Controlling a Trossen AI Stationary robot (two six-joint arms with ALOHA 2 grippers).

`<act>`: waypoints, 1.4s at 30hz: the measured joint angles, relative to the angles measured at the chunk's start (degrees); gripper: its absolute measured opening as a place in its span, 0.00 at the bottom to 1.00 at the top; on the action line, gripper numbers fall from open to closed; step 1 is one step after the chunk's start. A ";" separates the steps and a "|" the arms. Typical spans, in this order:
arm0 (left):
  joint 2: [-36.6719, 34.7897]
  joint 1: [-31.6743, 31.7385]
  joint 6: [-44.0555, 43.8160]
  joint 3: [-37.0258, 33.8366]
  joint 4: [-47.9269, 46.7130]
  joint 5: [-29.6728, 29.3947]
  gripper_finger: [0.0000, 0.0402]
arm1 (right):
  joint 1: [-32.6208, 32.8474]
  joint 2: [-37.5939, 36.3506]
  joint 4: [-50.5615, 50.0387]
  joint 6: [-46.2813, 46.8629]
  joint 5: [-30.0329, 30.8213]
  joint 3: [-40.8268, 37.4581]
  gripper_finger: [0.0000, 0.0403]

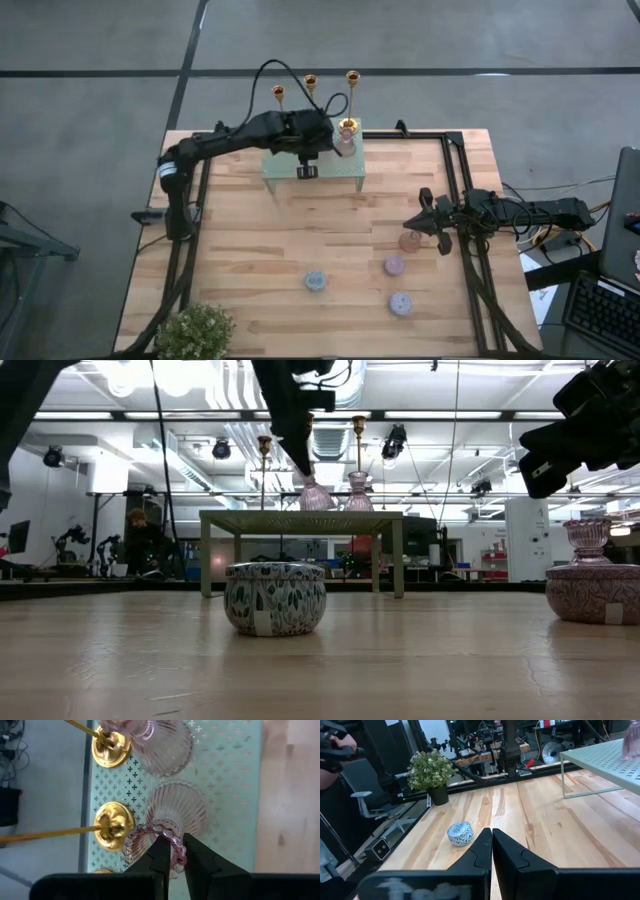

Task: Pick & Place candle stick holders
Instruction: Put the left pink candle holder on the shelf aligned with the other pink candle holder

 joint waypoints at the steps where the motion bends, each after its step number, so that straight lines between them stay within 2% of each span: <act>1: 0.45 0.14 0.49 0.29 0.16 -0.45 0.09 | 0.00 0.00 0.00 0.00 0.00 0.00 0.02; 5: 1.47 0.23 2.20 0.56 -0.10 -5.30 0.09 | 0.00 0.02 0.00 0.01 0.00 -0.01 0.02; 9: 1.40 0.25 3.48 0.56 -0.98 -6.39 0.09 | 0.00 0.02 0.00 0.02 0.00 0.00 0.02; 42: 1.19 0.25 3.43 0.41 -1.15 -6.54 0.14 | 0.00 0.02 0.00 0.00 0.02 -0.02 0.02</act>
